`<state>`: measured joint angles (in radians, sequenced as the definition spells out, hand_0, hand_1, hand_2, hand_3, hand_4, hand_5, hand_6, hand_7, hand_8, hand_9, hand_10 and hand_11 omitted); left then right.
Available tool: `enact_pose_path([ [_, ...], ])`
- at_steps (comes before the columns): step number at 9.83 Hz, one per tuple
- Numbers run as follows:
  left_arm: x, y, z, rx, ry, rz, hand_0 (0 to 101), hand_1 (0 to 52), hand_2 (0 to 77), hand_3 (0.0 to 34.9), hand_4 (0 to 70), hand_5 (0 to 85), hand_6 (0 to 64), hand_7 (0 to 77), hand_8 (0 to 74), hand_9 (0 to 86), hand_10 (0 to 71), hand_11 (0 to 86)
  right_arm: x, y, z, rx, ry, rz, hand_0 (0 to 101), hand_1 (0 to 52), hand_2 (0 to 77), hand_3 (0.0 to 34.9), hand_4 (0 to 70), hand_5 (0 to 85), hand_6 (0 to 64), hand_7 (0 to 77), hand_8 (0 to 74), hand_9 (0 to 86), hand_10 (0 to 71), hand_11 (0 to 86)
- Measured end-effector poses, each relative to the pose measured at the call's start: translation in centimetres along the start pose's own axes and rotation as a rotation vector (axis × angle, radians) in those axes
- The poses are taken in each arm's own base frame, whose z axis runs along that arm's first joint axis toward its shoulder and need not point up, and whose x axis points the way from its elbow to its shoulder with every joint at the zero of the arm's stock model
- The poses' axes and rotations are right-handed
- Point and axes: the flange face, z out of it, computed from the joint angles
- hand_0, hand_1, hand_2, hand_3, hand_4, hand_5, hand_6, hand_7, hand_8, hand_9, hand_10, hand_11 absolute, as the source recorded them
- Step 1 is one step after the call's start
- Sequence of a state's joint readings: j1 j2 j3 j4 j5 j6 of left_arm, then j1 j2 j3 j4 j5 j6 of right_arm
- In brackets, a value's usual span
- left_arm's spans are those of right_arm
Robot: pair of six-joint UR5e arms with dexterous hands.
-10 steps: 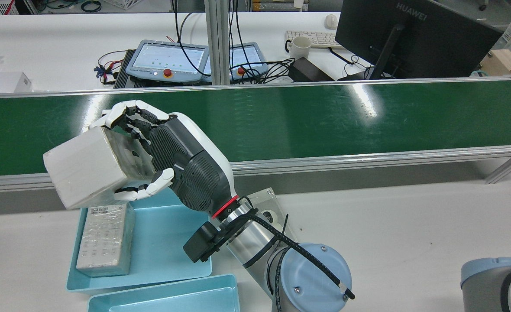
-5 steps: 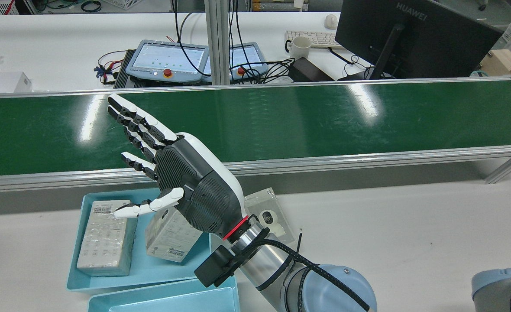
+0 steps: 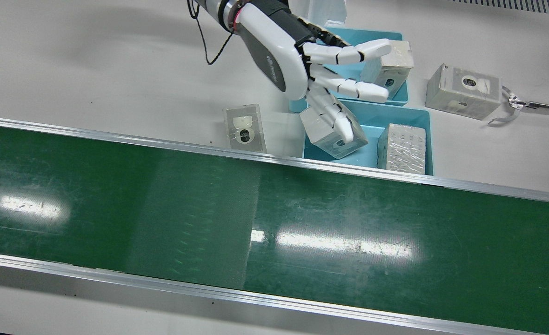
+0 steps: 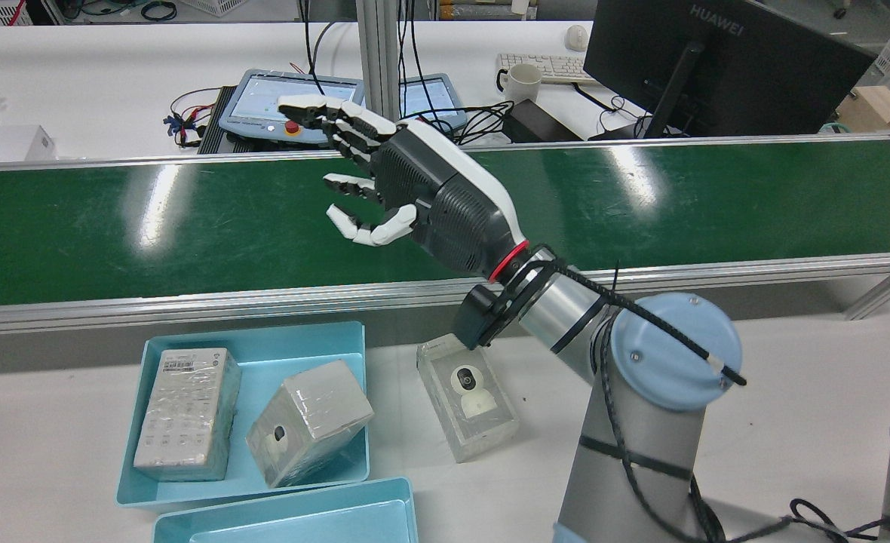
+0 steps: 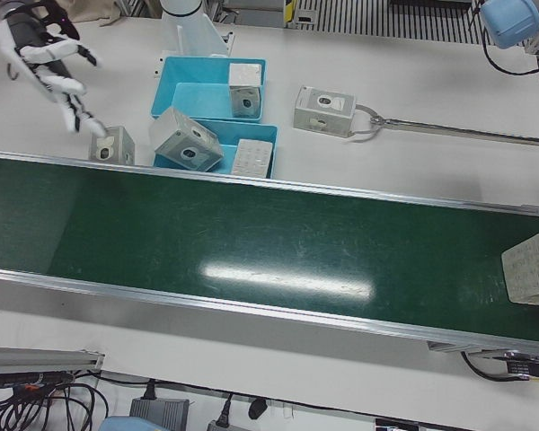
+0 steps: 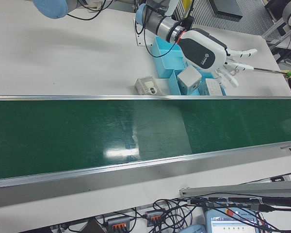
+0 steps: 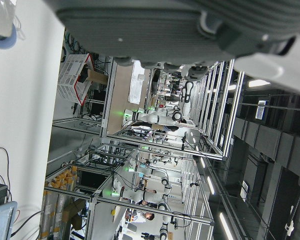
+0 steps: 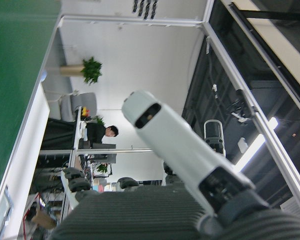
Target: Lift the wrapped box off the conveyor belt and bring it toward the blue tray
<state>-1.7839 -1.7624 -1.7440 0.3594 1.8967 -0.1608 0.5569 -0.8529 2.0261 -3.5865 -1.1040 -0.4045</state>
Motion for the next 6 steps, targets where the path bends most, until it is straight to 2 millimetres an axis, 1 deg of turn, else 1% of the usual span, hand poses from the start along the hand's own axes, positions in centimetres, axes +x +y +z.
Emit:
enact_pose_path([
  [1,0.0,0.0,0.0,0.000,0.000,0.000,0,0.0,0.5,0.0,0.5,1.1,0.0,0.5,0.0,0.0,0.5,0.0,-4.9,-2.8,0.7,0.066,0.034,-0.111,79,35.5,50.2,30.3,14.7,15.8,1.1,8.2,0.0,1.1,0.0,9.8],
  [2,0.0,0.0,0.0,0.000,0.000,0.000,0,0.0,0.5,0.0,0.5,1.1,0.0,0.5,0.0,0.0,0.5,0.0,-8.7,-5.3,1.1,0.122,0.064,-0.192,79,35.5,50.2,30.3,14.7,15.8,1.1,8.2,0.0,1.1,0.0,9.8],
  [3,0.0,0.0,0.0,0.000,0.000,0.000,0,0.0,1.1,0.0,0.5,0.5,0.5,0.5,0.5,0.0,0.5,0.0,-12.4,-8.1,0.9,0.181,0.079,-0.258,80,35.5,42.0,30.4,14.2,13.6,1.1,8.2,0.0,1.1,0.0,3.3],
  [4,0.0,0.0,0.0,0.000,0.000,0.000,0,0.0,1.1,0.0,0.5,0.5,0.5,0.5,0.5,0.5,0.5,0.0,-16.3,-10.6,0.0,0.239,0.067,-0.309,80,35.5,26.7,30.5,4.9,4.4,0.0,5.5,0.0,1.1,0.0,2.2],
  [5,0.0,0.0,0.0,0.000,0.000,0.000,0,0.0,0.5,0.0,0.5,0.5,0.0,0.5,0.5,0.0,0.0,0.0,-20.3,-12.3,-1.3,0.284,0.034,-0.344,80,35.5,26.7,30.5,4.9,4.4,0.0,5.5,0.0,1.1,0.0,2.2],
  [6,0.0,0.0,0.0,0.000,0.000,0.000,0,0.0,0.5,0.0,0.5,0.5,0.0,0.5,0.5,0.0,0.0,0.0,-24.1,-13.1,-2.3,0.310,-0.009,-0.369,80,35.5,26.7,30.5,0.5,7.1,0.0,1.6,0.0,1.1,0.0,2.2],
])
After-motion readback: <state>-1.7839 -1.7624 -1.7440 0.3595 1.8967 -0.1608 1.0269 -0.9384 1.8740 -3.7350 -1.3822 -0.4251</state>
